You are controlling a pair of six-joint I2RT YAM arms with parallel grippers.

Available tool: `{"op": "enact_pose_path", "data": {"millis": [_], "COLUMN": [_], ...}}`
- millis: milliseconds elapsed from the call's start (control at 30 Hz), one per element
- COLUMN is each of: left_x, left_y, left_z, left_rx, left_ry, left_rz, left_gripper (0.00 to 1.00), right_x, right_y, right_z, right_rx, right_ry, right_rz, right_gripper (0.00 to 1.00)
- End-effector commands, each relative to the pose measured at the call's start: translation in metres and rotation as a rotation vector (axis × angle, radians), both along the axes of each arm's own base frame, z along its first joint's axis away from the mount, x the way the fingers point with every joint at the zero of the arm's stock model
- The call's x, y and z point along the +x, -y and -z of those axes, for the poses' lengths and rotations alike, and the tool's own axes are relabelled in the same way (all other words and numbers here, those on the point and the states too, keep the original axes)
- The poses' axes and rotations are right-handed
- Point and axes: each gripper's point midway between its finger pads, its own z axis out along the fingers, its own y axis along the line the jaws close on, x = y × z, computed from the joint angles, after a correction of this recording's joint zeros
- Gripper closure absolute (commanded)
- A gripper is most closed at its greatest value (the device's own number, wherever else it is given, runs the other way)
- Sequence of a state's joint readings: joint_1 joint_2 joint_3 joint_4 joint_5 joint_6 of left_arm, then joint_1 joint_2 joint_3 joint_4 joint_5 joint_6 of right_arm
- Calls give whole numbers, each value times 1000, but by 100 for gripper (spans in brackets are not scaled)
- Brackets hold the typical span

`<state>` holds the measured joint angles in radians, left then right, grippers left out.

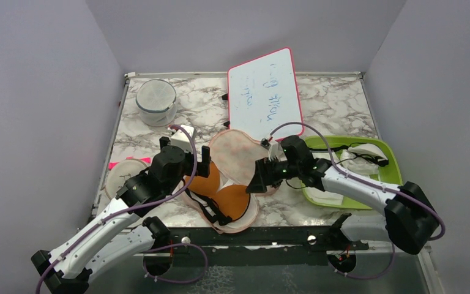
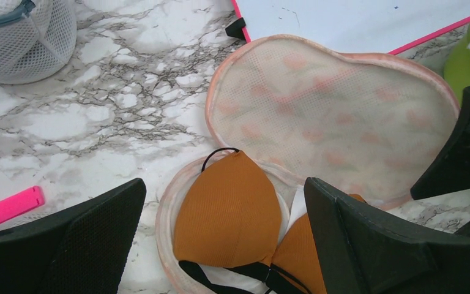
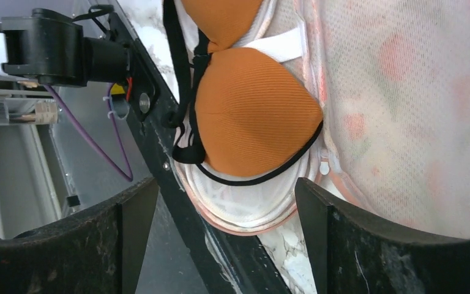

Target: Unzip the laundry bag and remove the bra

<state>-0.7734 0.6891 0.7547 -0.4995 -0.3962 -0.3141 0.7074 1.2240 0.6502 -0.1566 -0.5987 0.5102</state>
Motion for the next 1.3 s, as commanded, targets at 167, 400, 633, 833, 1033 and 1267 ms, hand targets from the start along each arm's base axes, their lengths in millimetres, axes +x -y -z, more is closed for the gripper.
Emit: {"op": "enact_pose_path", "data": {"millis": [167, 400, 633, 833, 1033, 1267], "left_x": [3, 1, -1, -5, -5, -6], "left_y": [9, 11, 18, 18, 18, 18], "left_z": [-11, -13, -14, -21, -24, -23], "left_rx": [-22, -35, -45, -69, -75, -74], "left_ry": [47, 57, 53, 75, 85, 84], "left_rz": [47, 65, 105, 120, 125, 130], "left_gripper": [1, 1, 1, 1, 1, 1], "right_x": [7, 3, 19, 27, 24, 20], "right_y": [-16, -26, -28, -35, -50, -54], "right_z": [39, 52, 57, 63, 66, 77], "right_rx": [8, -8, -63, -61, -60, -53], "right_ry": [-142, -176, -141, -156, -131, -143], "right_rz": [54, 77, 144, 172, 148, 147], "right_gripper": [19, 34, 33, 28, 41, 68]}}
